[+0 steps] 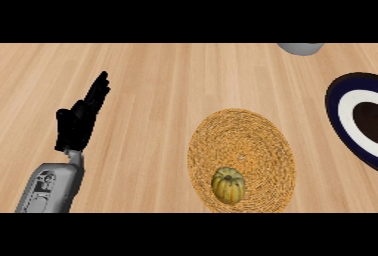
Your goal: Pick the tomato from the placemat and place it in the plate
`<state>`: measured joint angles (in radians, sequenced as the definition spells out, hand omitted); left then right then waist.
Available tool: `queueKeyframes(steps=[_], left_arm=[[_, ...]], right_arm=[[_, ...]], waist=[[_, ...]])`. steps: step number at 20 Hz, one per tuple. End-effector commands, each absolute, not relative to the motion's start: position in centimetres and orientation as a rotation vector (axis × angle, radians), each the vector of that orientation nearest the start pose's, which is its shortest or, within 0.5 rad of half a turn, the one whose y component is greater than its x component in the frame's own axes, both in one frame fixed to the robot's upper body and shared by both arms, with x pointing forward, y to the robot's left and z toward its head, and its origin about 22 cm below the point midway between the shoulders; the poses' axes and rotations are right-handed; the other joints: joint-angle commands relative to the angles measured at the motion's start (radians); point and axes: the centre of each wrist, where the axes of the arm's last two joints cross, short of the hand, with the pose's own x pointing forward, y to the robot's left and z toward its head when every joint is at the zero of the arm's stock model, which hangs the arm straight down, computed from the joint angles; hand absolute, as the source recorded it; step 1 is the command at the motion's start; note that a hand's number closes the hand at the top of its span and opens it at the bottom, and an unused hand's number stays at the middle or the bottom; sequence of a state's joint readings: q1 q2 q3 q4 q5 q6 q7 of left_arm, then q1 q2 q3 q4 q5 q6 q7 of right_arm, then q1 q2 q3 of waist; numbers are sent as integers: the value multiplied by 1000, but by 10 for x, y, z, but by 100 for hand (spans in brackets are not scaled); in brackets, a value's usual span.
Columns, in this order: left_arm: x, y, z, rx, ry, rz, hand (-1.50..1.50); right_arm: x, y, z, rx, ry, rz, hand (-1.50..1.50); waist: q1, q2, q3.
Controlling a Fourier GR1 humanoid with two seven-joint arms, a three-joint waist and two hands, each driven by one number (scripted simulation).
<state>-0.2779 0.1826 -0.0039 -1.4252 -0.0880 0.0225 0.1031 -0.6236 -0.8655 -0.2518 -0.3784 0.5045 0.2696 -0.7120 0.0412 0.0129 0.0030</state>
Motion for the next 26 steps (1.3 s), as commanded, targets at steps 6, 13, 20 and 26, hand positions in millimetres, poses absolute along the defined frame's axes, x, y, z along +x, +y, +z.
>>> queueKeyframes(steps=[6,13,20,26], left_arm=[[303,246,45,188,-1575,-237,0],[299,256,31,203,-1579,-220,0],[305,247,48,207,-1572,-226,0],[299,261,38,195,-1588,-236,0]], right_arm=[[327,-494,53,-474,-1418,680,-150],[325,-510,72,-297,-1618,288,-150],[268,-575,112,-356,-1603,-15,-150],[224,-599,101,-411,-1577,-148,-150]], waist=[[-8,-2,0],[-14,0,0],[-10,4,4],[-1,11,7]])
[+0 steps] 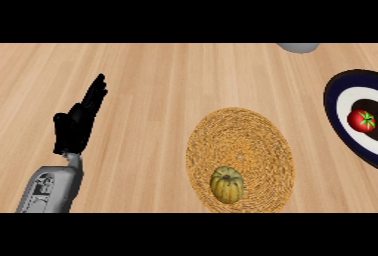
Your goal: Pick the tomato from the placemat and place it in the plate
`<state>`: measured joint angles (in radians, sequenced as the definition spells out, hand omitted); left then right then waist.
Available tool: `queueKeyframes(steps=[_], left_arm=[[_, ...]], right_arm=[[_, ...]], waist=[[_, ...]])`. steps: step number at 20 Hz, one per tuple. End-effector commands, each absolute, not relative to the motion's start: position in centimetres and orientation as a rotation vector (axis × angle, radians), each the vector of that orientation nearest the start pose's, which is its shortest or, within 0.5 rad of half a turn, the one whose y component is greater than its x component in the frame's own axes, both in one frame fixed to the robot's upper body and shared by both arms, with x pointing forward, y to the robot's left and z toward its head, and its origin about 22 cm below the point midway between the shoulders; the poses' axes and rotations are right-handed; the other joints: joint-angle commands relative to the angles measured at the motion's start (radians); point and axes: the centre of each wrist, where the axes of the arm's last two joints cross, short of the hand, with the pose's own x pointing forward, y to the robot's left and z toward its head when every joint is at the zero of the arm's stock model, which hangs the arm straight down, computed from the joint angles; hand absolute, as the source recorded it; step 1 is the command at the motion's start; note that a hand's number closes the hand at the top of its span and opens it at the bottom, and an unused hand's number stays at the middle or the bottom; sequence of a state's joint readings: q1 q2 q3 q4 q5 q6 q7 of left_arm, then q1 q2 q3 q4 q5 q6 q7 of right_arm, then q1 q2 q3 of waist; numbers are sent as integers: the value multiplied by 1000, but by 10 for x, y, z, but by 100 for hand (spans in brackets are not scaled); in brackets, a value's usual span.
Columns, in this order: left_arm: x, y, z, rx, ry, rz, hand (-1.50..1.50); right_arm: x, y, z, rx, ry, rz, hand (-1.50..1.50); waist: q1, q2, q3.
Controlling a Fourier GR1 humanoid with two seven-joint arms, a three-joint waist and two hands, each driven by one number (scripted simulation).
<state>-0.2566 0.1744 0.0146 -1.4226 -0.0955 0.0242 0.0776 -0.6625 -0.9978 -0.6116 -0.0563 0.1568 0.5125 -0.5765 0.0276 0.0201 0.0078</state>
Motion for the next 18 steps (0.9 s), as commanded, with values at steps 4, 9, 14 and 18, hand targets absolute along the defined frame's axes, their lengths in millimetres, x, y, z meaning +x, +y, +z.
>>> queueKeyframes(steps=[4,9,14,18], left_arm=[[306,250,42,180,-1582,-211,0],[304,250,43,194,-1582,-209,0],[301,235,42,183,-1598,-234,0],[306,252,48,192,-1593,-231,0]], right_arm=[[195,-616,108,-385,-1569,-95,-150],[177,-622,105,-390,-1552,-86,-150],[178,-621,102,-381,-1574,-117,-150],[172,-622,97,-391,-1557,-120,-150]], waist=[[-8,8,8],[-8,3,8],[0,1,11],[-2,7,13]])
